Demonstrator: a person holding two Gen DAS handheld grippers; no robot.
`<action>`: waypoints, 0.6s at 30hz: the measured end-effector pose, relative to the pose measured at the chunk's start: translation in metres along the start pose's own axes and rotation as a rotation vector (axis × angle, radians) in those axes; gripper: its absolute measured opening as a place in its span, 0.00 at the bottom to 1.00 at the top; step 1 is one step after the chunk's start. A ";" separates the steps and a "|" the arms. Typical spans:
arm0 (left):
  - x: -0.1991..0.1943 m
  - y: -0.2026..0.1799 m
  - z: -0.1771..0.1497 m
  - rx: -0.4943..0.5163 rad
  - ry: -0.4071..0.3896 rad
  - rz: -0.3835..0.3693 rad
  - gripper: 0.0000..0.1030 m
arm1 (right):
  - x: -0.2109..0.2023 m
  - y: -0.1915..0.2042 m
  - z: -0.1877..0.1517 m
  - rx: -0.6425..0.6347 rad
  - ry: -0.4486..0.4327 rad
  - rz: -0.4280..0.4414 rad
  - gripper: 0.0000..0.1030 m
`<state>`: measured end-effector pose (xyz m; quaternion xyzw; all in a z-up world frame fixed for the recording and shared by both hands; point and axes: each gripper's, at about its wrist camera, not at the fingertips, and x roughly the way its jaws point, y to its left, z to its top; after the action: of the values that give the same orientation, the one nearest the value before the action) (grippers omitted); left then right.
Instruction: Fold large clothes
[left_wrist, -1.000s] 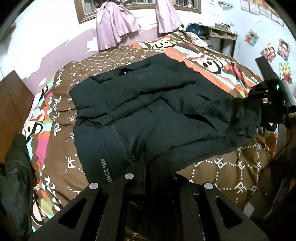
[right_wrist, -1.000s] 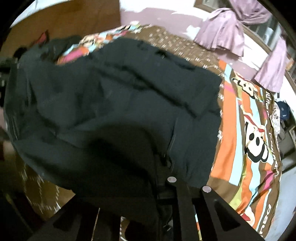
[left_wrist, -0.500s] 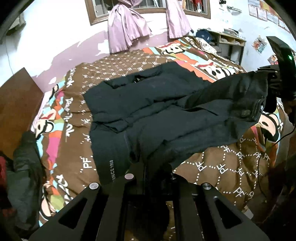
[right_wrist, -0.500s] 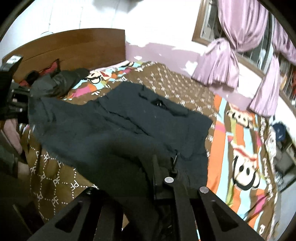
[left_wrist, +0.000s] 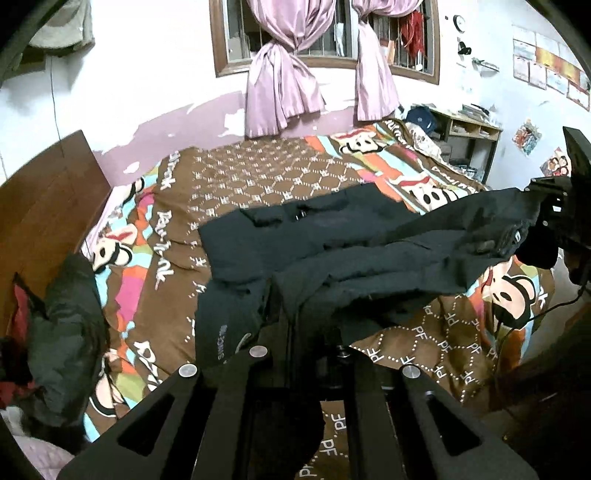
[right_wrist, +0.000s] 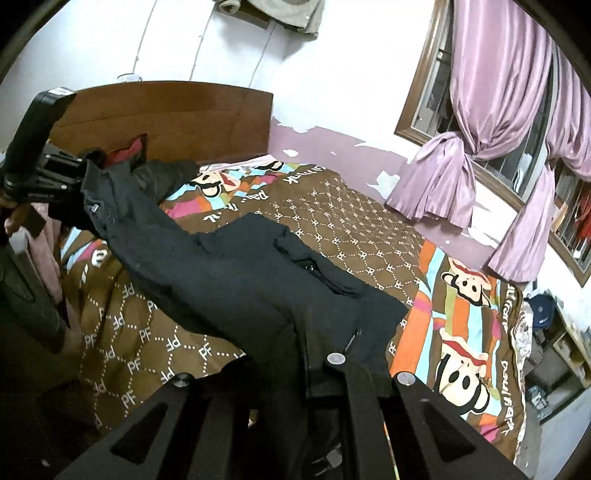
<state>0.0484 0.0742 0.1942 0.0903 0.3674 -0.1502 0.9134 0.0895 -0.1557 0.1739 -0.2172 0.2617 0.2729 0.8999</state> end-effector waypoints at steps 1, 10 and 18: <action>-0.002 0.000 0.004 0.000 -0.007 0.004 0.04 | 0.007 -0.002 0.002 0.005 0.002 -0.005 0.05; 0.036 0.018 0.029 0.013 0.022 0.024 0.04 | 0.056 -0.021 0.003 0.069 0.046 -0.024 0.06; 0.077 0.038 0.059 0.040 -0.024 0.043 0.04 | 0.105 -0.064 0.027 0.141 0.041 -0.072 0.06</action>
<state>0.1521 0.0777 0.1848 0.1144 0.3512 -0.1389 0.9189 0.2127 -0.1505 0.1488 -0.1682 0.2907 0.2169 0.9166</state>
